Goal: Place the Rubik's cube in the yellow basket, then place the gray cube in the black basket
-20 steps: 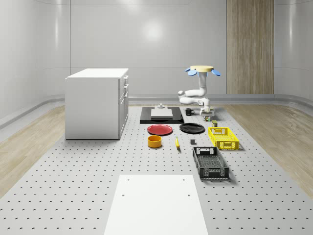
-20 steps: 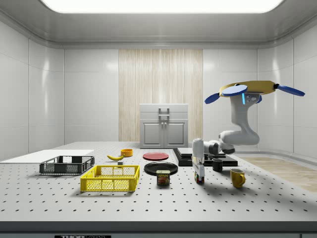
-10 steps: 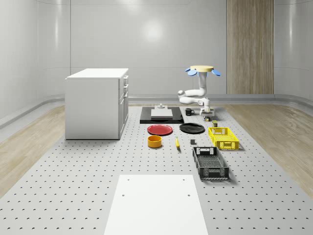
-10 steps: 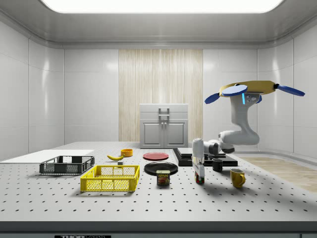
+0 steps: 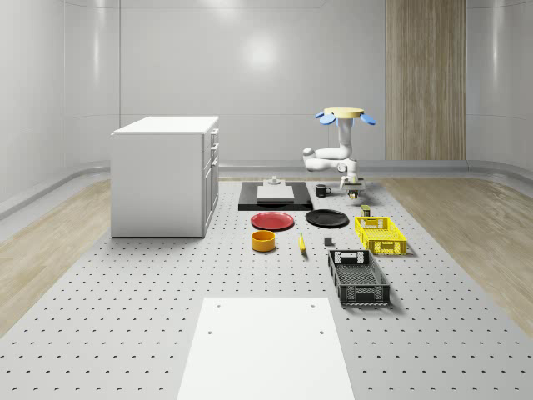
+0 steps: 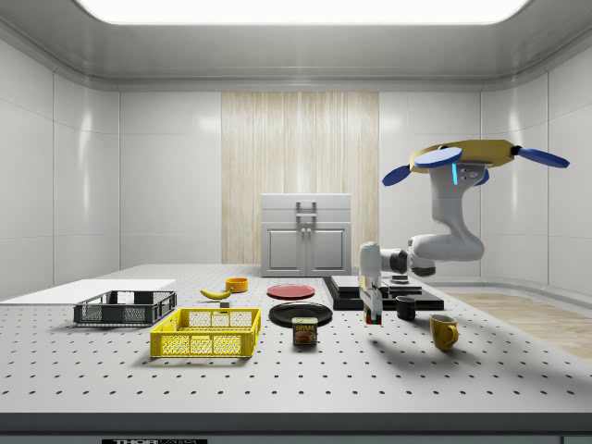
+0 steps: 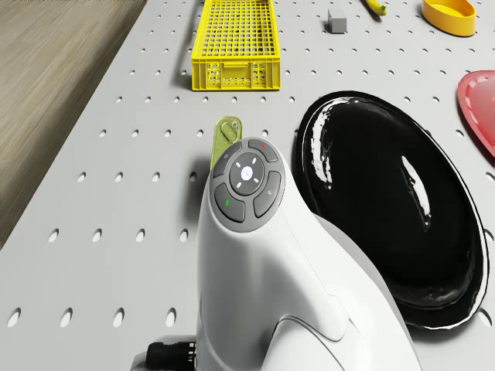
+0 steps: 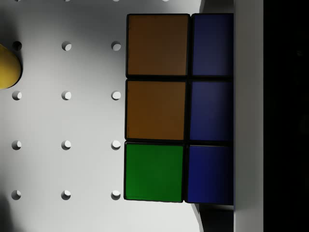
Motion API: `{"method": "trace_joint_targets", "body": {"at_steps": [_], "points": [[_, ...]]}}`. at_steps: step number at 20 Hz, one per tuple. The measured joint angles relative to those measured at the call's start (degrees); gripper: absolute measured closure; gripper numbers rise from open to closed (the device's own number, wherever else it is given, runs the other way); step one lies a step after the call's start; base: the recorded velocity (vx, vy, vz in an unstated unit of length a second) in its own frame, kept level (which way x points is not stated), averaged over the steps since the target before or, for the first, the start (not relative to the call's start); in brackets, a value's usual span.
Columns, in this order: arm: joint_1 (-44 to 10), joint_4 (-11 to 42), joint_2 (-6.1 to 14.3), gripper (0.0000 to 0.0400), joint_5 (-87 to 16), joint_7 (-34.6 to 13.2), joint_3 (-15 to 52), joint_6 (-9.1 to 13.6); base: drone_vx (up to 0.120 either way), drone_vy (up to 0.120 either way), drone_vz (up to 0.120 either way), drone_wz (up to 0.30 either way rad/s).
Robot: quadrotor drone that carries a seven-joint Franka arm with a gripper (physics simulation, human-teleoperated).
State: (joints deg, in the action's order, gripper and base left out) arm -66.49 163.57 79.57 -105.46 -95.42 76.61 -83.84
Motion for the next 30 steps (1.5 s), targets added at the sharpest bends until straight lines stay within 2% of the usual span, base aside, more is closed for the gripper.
{"method": "trace_joint_targets", "body": {"at_steps": [9,14,21,30], "points": [[-0.43,0.09,1.44,0.0079,2.01,-0.45,1.6,-0.98,0.0,0.0,0.12,0.0],[-0.62,0.07,2.29,0.0079,2.51,-0.62,1.88,-1.73,0.0,0.08,0.008,0.0],[-0.86,0.02,3.4,0.0079,3.04,-0.82,2.1,-2.76,0.12,0.12,0.0,0.0],[-1.13,-0.03,4.7,0.0079,3.6,-1.04,2.3,-3.97,0.12,0.004,0.0,0.0]]}}
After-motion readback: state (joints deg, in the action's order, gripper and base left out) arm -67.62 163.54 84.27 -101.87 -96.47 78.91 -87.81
